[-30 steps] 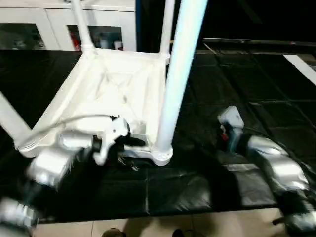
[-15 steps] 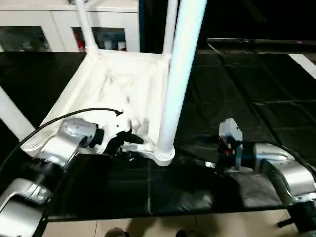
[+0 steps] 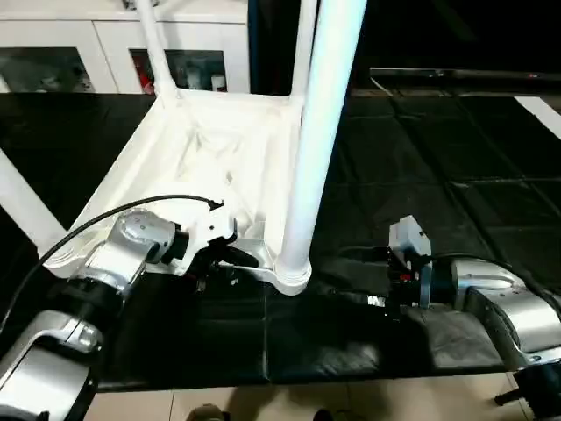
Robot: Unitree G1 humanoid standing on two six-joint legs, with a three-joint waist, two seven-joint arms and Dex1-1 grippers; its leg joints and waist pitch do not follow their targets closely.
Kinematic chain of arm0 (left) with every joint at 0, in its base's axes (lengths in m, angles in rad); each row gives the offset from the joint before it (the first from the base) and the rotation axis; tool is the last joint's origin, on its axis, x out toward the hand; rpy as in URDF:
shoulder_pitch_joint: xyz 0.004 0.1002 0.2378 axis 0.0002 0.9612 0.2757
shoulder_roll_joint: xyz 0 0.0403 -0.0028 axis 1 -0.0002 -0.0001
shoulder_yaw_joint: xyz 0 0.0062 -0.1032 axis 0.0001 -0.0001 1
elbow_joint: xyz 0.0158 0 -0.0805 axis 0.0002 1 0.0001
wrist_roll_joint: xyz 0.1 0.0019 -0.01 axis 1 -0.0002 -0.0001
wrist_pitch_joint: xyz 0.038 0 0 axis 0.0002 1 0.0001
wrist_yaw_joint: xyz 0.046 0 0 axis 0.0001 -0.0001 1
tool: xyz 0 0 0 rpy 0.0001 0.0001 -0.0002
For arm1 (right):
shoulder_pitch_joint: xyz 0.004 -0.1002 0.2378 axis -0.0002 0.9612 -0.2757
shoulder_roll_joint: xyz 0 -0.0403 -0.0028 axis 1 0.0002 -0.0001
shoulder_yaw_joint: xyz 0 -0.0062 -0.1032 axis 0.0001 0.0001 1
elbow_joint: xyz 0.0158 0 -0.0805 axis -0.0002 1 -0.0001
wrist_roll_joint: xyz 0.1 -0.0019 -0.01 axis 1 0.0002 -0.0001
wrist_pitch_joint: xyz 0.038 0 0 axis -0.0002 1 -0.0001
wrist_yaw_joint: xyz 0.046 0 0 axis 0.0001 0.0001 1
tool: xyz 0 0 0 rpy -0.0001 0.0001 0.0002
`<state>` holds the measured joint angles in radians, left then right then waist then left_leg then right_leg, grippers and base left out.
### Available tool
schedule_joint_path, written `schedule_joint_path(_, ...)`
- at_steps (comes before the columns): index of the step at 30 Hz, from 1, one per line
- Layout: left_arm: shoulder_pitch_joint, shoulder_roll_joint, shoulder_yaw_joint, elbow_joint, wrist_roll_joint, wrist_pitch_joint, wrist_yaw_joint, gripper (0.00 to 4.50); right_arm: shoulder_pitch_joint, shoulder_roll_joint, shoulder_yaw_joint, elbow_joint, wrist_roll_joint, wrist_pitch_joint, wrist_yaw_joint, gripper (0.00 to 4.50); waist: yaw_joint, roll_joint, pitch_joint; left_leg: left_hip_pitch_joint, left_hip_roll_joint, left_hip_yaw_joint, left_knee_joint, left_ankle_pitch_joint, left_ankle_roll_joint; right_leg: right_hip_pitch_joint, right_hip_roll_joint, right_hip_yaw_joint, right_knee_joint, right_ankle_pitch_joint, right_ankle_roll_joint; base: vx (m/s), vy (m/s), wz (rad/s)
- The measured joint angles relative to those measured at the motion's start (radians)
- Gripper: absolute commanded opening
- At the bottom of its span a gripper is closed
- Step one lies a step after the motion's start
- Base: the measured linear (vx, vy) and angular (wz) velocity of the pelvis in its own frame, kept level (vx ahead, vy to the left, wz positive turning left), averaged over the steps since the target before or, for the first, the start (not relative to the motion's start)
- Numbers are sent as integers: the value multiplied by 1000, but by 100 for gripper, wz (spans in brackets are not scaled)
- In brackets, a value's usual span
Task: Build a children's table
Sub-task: Rotate table base, then rotate leg to tighten
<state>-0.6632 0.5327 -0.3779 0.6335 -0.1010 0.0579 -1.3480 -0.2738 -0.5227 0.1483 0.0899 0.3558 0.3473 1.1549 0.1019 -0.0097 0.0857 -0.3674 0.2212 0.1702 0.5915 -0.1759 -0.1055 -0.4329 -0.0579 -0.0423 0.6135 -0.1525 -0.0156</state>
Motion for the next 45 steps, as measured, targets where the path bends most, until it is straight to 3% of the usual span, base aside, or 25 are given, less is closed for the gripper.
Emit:
schedule_joint_path(3,-3,-6,0,6,1,-3,-2,101,0,0,0,0,0,0,1,450,2,0,0,0,0,0,0,0,0,0,0,0,0,0,0,0,0,0)
schedule_joint_path(6,-10,-10,1,22,10,-16,-4,60,0,0,0,0,0,0,1,450,3,0,0,0,0,0,0,0,0,0,0,0,0,0,0,0,0,0)
schedule_joint_path(9,-11,-14,7,28,13,-16,-14,56,0,0,0,0,0,0,1,450,3,1,0,0,0,0,0,0,0,0,0,0,0,0,0,0,0,0)
schedule_joint_path(11,-11,-15,9,28,15,-16,-14,22,0,0,0,0,0,0,1,450,3,1,0,0,0,0,0,0,0,0,0,0,0,0,0,0,0,0)
schedule_joint_path(24,15,-28,10,-16,17,-13,-38,7,-17,2,0,14,-8,-19,-2,450,-5,2,-2,0,0,1,1,0,0,0,0,0,0,0,0,0,0,0)
schedule_joint_path(29,83,-15,5,-122,18,-13,-52,7,-78,20,-2,53,-3,-53,23,450,-6,10,-7,0,2,1,1,0,0,0,0,0,0,0,0,0,0,0)
schedule_joint_path(32,114,-13,-21,-185,20,-13,-71,7,-105,20,10,70,4,-64,89,450,3,11,-9,0,2,1,1,0,0,1,0,0,0,-1,0,0,0,0)
schedule_joint_path(35,128,-13,-33,-223,28,-10,-72,0,-132,28,49,118,-1,-94,149,414,14,10,-9,1,2,1,3,0,0,2,-1,0,2,-1,0,0,0,0)
schedule_joint_path(45,132,-30,-49,-257,55,4,-64,0,-211,78,110,258,-14,-114,267,345,17,8,-10,2,2,0,6,0,1,9,-2,-2,2,-1,0,0,0,0)
